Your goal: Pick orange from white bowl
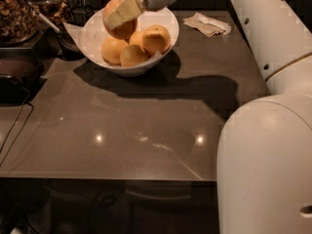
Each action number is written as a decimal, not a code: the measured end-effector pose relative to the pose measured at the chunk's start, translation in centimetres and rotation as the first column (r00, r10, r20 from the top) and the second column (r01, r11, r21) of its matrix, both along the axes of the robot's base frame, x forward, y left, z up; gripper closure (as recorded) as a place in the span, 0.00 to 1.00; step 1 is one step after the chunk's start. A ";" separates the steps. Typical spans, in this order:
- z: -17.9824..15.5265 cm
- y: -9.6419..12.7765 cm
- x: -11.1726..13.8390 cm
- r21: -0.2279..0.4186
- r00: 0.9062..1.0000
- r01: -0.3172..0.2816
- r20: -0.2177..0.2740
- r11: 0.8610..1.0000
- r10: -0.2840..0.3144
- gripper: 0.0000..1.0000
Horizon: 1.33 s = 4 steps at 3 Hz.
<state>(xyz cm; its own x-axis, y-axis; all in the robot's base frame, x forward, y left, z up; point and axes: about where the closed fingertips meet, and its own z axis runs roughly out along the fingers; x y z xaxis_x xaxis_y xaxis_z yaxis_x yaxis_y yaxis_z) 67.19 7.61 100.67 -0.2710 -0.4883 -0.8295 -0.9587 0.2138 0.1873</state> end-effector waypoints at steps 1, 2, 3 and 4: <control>0.0 0.2 -0.4 -0.003 1.000 0.001 0.001 1.000 -0.001 1.00; 1.1 -0.4 -2.5 0.020 0.999 0.039 0.001 0.999 -0.039 1.00; 2.3 -1.0 -6.0 0.058 0.995 0.103 -0.002 0.993 -0.103 1.00; 1.7 -1.5 -9.3 0.071 0.986 0.168 -0.028 0.983 -0.167 1.00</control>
Offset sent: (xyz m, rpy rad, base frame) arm -0.0741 -0.0081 -0.0007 0.0257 0.0359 -0.0859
